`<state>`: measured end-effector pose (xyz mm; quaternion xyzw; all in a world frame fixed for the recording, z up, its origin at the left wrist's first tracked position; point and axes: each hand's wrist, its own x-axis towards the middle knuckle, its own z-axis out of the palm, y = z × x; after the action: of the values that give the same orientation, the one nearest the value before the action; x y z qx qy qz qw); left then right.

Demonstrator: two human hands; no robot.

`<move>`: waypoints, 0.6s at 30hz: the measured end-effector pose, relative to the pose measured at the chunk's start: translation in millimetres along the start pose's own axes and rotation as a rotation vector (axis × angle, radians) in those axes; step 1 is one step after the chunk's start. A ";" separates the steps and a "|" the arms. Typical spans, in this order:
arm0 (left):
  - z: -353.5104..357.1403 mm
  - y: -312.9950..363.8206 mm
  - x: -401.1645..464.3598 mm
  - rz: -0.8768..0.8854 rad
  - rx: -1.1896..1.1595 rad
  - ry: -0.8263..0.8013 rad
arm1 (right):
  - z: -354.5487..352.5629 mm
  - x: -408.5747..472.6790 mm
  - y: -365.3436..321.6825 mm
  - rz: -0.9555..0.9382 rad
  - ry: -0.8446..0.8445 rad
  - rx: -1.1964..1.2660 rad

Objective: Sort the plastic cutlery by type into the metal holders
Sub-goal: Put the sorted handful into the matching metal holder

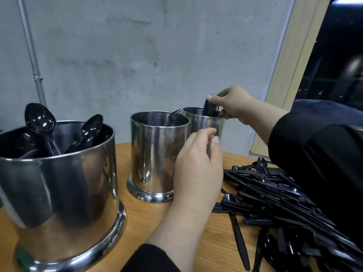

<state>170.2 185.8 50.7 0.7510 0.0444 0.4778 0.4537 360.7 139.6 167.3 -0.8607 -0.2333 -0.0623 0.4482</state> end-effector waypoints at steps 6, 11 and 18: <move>-0.3 -1.8 -6.9 -0.007 0.044 -0.066 | -27.9 -25.9 16.6 -0.062 0.146 -0.141; 3.0 1.2 -16.4 -0.031 0.113 -0.193 | -62.9 -102.9 53.4 -0.159 0.098 -0.356; 21.6 9.2 -37.3 -0.023 0.287 -0.628 | -123.7 -234.6 119.6 -0.087 -0.029 -0.578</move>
<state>163.1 147.9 29.3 0.9169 -0.0221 0.2072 0.3405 220.7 -99.0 77.3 -0.9427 -0.2488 -0.1331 0.1777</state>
